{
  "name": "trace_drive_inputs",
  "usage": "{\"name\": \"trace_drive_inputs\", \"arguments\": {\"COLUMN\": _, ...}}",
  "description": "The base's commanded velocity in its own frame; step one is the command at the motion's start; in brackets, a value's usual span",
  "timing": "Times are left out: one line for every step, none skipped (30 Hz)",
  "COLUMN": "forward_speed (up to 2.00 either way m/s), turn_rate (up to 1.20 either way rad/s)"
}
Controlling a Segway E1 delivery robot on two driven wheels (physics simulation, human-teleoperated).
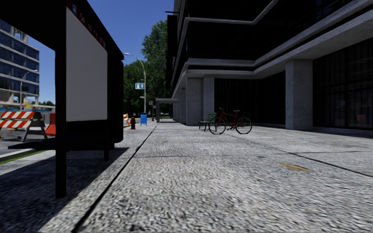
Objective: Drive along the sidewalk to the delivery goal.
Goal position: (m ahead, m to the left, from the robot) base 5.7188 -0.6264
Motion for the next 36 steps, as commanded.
{"name": "trace_drive_inputs", "arguments": {"forward_speed": 2.0, "turn_rate": 0.0}}
{"name": "trace_drive_inputs", "arguments": {"forward_speed": 2.0, "turn_rate": 0.0}}
{"name": "trace_drive_inputs", "arguments": {"forward_speed": 2.0, "turn_rate": 0.0}}
{"name": "trace_drive_inputs", "arguments": {"forward_speed": 2.0, "turn_rate": 0.0}}
{"name": "trace_drive_inputs", "arguments": {"forward_speed": 2.0, "turn_rate": 0.0}}
{"name": "trace_drive_inputs", "arguments": {"forward_speed": 2.0, "turn_rate": 0.0}}
{"name": "trace_drive_inputs", "arguments": {"forward_speed": 2.0, "turn_rate": 0.0}}
{"name": "trace_drive_inputs", "arguments": {"forward_speed": 2.0, "turn_rate": 0.0}}
{"name": "trace_drive_inputs", "arguments": {"forward_speed": 2.0, "turn_rate": 0.0}}
{"name": "trace_drive_inputs", "arguments": {"forward_speed": 2.0, "turn_rate": 0.0}}
{"name": "trace_drive_inputs", "arguments": {"forward_speed": 2.0, "turn_rate": 0.0}}
{"name": "trace_drive_inputs", "arguments": {"forward_speed": 2.0, "turn_rate": 0.0}}
{"name": "trace_drive_inputs", "arguments": {"forward_speed": 2.0, "turn_rate": 0.0}}
{"name": "trace_drive_inputs", "arguments": {"forward_speed": 2.0, "turn_rate": 0.0}}
{"name": "trace_drive_inputs", "arguments": {"forward_speed": 2.0, "turn_rate": 0.0}}
{"name": "trace_drive_inputs", "arguments": {"forward_speed": 2.0, "turn_rate": 0.0}}
{"name": "trace_drive_inputs", "arguments": {"forward_speed": 2.0, "turn_rate": 0.0}}
{"name": "trace_drive_inputs", "arguments": {"forward_speed": 2.0, "turn_rate": 0.0}}
{"name": "trace_drive_inputs", "arguments": {"forward_speed": 2.0, "turn_rate": 0.0}}
{"name": "trace_drive_inputs", "arguments": {"forward_speed": 2.0, "turn_rate": 0.0}}
{"name": "trace_drive_inputs", "arguments": {"forward_speed": 2.0, "turn_rate": 0.0}}
{"name": "trace_drive_inputs", "arguments": {"forward_speed": 2.0, "turn_rate": 0.0}}
{"name": "trace_drive_inputs", "arguments": {"forward_speed": 2.0, "turn_rate": 0.0}}
{"name": "trace_drive_inputs", "arguments": {"forward_speed": 2.0, "turn_rate": 0.0}}
{"name": "trace_drive_inputs", "arguments": {"forward_speed": 2.0, "turn_rate": 0.0}}
{"name": "trace_drive_inputs", "arguments": {"forward_speed": 2.0, "turn_rate": 0.0}}
{"name": "trace_drive_inputs", "arguments": {"forward_speed": 2.0, "turn_rate": 0.0}}
{"name": "trace_drive_inputs", "arguments": {"forward_speed": 2.0, "turn_rate": 0.0}}
{"name": "trace_drive_inputs", "arguments": {"forward_speed": 2.0, "turn_rate": 0.0}}
{"name": "trace_drive_inputs", "arguments": {"forward_speed": 2.0, "turn_rate": 0.0}}
{"name": "trace_drive_inputs", "arguments": {"forward_speed": 2.0, "turn_rate": 0.0}}
{"name": "trace_drive_inputs", "arguments": {"forward_speed": 2.0, "turn_rate": 0.0}}
{"name": "trace_drive_inputs", "arguments": {"forward_speed": 2.0, "turn_rate": 0.0}}
{"name": "trace_drive_inputs", "arguments": {"forward_speed": 2.0, "turn_rate": 0.0}}
{"name": "trace_drive_inputs", "arguments": {"forward_speed": 2.0, "turn_rate": 0.0}}
{"name": "trace_drive_inputs", "arguments": {"forward_speed": 2.0, "turn_rate": 0.0}}
